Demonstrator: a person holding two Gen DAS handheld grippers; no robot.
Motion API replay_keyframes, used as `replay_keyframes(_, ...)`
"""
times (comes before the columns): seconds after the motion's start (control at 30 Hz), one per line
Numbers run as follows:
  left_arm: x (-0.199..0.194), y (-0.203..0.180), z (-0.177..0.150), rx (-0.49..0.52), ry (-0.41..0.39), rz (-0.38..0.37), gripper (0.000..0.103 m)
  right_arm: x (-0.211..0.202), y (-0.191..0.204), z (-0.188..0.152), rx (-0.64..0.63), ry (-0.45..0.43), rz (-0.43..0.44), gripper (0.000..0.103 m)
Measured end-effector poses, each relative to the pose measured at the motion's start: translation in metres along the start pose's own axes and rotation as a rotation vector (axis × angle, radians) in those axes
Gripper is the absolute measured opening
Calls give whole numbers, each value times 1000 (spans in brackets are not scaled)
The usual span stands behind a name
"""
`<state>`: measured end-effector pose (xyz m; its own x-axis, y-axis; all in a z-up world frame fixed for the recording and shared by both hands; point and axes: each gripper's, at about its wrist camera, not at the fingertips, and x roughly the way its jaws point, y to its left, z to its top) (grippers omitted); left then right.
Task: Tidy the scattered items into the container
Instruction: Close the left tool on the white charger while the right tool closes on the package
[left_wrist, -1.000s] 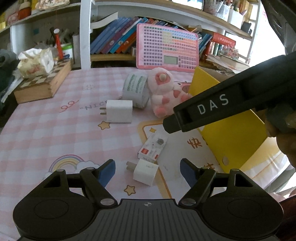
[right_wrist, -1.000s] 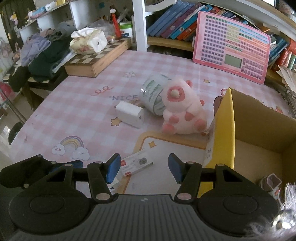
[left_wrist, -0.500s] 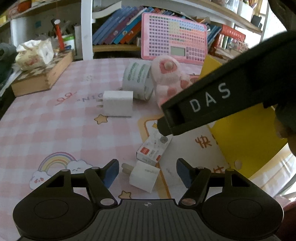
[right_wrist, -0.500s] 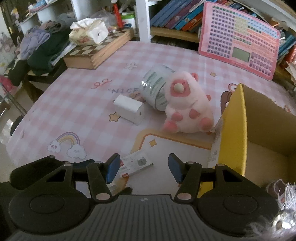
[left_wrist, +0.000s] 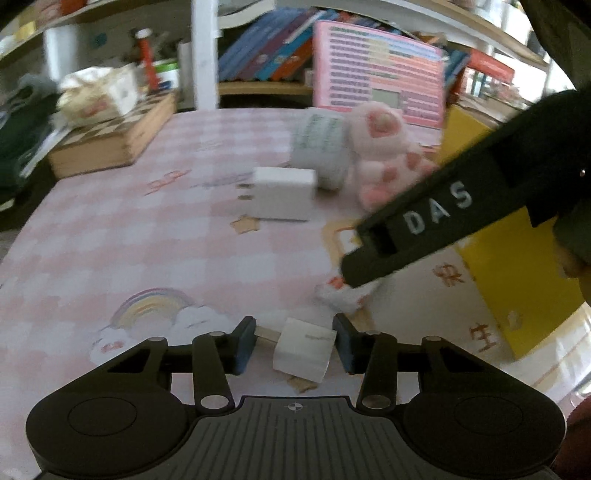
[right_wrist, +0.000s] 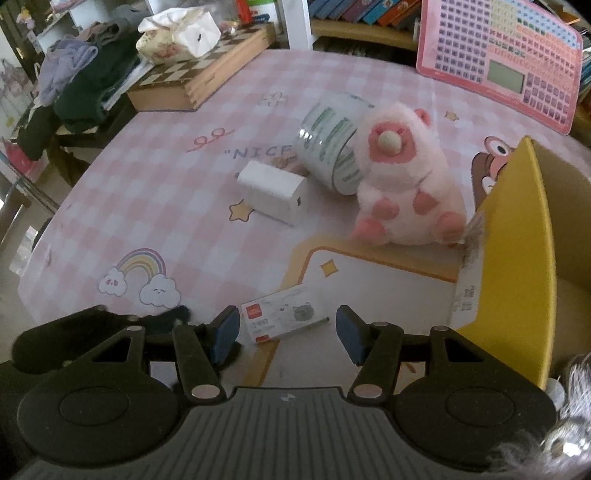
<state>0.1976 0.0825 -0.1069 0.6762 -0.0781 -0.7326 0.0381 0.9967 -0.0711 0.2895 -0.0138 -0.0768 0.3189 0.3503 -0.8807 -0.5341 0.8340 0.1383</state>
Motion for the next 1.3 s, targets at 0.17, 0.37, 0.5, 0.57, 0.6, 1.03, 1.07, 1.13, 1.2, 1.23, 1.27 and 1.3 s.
replay_keyframes(0.17,-6,15,-1,-42,-3,36,44,17,8,4,-28,37,-6,64)
replay_keyframes(0.37,-9,24,2,-65,-19,37,44,29,22,7,-139,37,-58,66)
replay_keyframes(0.5,-11,29,3,-66,-24,37,44,35,28,7,-194,40,-101,64)
replay_keyframes(0.57,-13,31,4,-63,-30,37,44,39,24,6,-170,62,-114,64)
replay_keyframes(0.6,-14,32,5,-62,-33,36,44,40,22,5,-154,62,-113,65)
replay_keyframes(1.03,-24,33,9,-23,-44,18,44,35,23,3,-150,51,-43,29)
replay_keyframes(1.07,-26,33,9,-20,-45,17,44,34,24,3,-149,47,-39,29)
replay_keyframes(1.13,-29,34,10,-15,-49,14,44,30,26,2,-152,33,-34,29)
replay_keyframes(1.2,-34,35,11,-10,-56,11,44,24,28,2,-154,16,-27,29)
replay_keyframes(1.23,-37,35,12,-7,-61,9,44,20,29,2,-149,6,-23,29)
replay_keyframes(1.27,-40,35,12,-4,-67,6,44,16,30,2,-145,-2,-20,29)
replay_keyframes(1.3,-43,35,13,-2,-74,3,44,13,30,2,-141,-10,-19,29)
